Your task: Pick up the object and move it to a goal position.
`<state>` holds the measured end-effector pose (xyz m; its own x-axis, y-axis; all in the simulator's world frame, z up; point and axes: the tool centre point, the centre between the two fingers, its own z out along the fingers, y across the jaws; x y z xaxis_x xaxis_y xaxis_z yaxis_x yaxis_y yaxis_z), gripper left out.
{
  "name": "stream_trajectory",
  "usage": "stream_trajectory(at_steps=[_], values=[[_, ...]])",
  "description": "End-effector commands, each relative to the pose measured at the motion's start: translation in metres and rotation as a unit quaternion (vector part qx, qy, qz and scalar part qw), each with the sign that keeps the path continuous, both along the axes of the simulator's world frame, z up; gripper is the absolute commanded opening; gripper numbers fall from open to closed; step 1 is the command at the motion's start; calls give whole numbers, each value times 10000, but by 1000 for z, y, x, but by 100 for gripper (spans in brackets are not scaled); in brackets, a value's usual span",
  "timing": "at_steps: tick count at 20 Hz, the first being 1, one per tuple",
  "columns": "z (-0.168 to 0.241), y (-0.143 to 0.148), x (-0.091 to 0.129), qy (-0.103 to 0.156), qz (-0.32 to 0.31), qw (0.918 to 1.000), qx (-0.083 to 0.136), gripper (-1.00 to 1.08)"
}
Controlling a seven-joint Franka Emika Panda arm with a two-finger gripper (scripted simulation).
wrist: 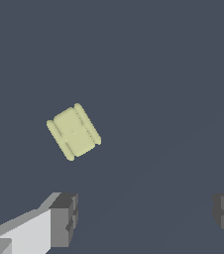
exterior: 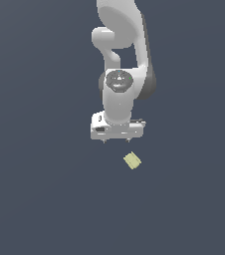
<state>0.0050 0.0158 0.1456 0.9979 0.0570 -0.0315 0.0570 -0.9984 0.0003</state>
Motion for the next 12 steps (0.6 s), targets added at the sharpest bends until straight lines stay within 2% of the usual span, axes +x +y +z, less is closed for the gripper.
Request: stream_trajectory(at_steps=[1, 6, 12], values=[[-8, 7, 4, -9, 253, 9997, -7, 100], [-31, 28, 13, -43, 978, 9952, -14, 100], [-62, 57, 23, -96, 1928, 9812, 9, 100]])
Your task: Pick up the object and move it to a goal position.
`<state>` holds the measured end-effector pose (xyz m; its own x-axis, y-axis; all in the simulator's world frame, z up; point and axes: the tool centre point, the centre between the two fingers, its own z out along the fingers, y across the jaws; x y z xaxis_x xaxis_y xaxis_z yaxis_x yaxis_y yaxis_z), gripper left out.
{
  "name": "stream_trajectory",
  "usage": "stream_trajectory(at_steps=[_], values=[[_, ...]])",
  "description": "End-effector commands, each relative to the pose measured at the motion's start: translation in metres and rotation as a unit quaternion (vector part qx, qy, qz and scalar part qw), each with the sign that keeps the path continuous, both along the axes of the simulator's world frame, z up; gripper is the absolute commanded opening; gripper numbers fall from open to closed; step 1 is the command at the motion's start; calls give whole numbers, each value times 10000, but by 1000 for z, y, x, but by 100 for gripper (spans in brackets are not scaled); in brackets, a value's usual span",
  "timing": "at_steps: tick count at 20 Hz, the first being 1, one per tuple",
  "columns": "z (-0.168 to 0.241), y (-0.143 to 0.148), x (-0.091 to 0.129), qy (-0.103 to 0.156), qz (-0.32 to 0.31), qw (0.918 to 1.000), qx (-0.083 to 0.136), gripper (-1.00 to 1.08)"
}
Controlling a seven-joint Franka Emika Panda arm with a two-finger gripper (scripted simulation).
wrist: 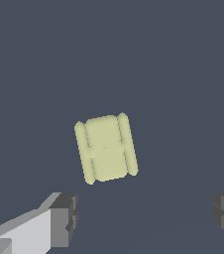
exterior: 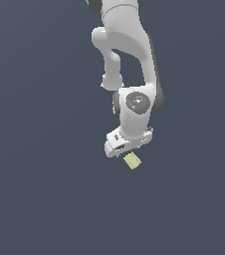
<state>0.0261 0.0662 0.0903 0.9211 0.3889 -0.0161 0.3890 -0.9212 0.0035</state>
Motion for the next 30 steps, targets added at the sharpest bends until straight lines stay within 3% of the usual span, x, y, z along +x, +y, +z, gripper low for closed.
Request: stream_trajectory(at_steps=[1, 10, 30], values=[[-11, 11, 3, -23, 351, 9994, 14, 100], [-32, 31, 8, -61, 974, 9952, 52, 100], [-83, 32, 8, -61, 995, 9950, 53, 100]])
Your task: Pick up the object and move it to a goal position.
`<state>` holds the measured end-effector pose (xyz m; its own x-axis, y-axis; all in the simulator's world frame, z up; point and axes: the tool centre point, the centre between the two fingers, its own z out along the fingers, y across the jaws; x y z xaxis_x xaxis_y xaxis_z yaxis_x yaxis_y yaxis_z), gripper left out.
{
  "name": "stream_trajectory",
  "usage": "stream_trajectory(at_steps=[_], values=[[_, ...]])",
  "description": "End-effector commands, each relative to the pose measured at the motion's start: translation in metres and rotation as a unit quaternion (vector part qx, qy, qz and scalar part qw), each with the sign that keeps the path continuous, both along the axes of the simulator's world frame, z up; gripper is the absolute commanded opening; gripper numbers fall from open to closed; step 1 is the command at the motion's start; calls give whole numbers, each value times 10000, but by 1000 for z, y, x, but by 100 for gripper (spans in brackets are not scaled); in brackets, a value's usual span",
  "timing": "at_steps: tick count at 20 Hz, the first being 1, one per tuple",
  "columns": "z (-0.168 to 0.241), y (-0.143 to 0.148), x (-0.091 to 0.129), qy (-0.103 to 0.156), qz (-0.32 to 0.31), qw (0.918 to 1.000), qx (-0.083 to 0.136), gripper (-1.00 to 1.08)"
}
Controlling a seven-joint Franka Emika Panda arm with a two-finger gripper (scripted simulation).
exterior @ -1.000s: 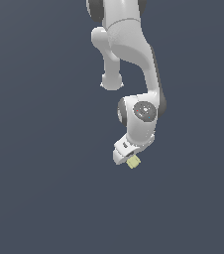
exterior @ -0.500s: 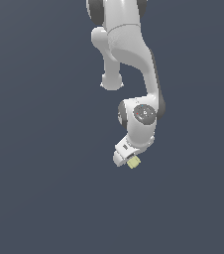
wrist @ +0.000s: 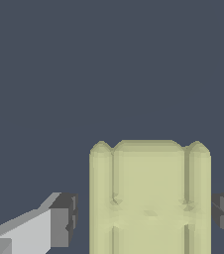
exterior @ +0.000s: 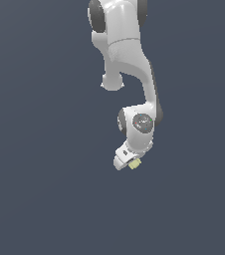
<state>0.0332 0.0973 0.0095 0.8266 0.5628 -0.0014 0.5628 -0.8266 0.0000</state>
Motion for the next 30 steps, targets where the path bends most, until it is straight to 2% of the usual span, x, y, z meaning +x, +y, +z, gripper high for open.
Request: stream_trajectory(at_steps=[1, 2, 17, 23, 30], values=[[-2, 1, 1, -5, 5, 10000, 3, 100], [-2, 1, 1, -5, 5, 10000, 3, -100], [4, 3, 4, 2, 19, 10000, -1, -100], [18, 9, 19, 1, 16, 10000, 3, -100], [43, 22, 47, 0, 14, 10000, 5, -100]])
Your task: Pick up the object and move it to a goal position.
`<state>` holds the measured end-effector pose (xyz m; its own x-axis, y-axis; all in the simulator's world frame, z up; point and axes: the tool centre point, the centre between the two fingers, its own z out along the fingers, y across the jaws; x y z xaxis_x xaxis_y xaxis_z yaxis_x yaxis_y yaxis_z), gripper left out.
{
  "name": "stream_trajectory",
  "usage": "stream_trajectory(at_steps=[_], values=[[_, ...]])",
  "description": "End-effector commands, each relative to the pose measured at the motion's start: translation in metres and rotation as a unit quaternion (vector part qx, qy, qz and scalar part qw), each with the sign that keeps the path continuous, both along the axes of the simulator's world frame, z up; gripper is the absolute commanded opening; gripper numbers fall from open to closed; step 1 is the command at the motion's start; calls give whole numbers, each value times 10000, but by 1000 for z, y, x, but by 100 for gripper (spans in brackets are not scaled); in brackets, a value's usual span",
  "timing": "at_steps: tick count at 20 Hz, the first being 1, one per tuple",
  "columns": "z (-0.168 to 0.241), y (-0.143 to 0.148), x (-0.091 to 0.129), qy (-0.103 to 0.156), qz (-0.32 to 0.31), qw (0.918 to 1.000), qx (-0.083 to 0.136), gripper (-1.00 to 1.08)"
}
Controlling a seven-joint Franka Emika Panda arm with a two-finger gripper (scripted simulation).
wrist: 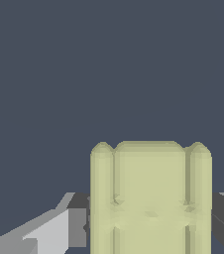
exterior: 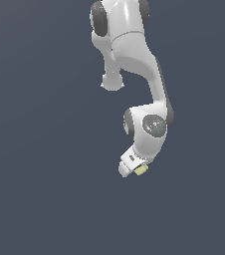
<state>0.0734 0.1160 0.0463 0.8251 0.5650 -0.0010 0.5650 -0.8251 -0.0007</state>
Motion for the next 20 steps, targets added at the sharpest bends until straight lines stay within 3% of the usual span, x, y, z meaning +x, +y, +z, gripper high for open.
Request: stream_trajectory(at_steps=[1, 10, 20], values=[[10, 5, 11, -1, -2, 10000, 2, -100], [42, 20, 47, -3, -6, 10000, 3, -100], [57, 27, 66, -5, -7, 10000, 2, -100]])
